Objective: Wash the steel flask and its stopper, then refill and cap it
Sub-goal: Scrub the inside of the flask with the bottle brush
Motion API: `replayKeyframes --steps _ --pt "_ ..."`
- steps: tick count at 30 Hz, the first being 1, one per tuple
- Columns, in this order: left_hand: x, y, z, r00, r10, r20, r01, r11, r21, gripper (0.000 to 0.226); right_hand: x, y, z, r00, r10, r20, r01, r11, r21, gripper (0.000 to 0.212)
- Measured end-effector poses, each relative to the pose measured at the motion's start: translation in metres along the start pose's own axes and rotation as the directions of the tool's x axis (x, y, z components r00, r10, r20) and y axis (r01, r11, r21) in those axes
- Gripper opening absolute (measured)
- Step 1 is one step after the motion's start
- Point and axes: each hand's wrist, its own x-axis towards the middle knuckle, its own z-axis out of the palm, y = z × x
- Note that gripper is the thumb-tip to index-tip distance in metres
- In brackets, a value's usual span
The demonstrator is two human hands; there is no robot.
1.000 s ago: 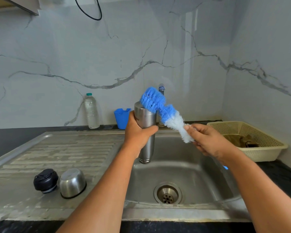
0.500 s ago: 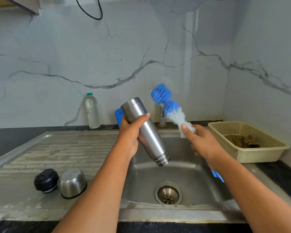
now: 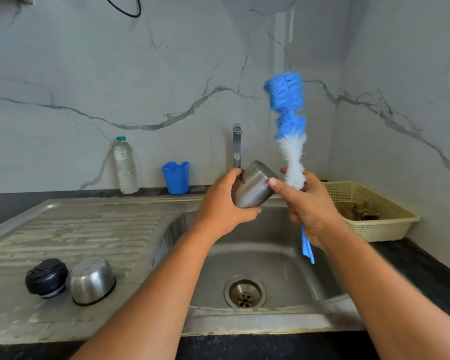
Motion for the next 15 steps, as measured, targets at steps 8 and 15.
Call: replayKeyframes --steps 8,15 --pt "-0.004 0.0 0.001 0.963 0.268 0.027 -0.257 0.884 0.391 0.086 -0.001 0.008 0.004 0.991 0.125 0.037 -0.121 0.988 -0.101 0.032" --pt "-0.005 0.006 0.008 0.854 0.461 -0.24 -0.223 0.742 0.632 0.082 0.006 0.014 0.004 0.978 0.197 -0.075 -0.189 0.977 0.102 0.029"
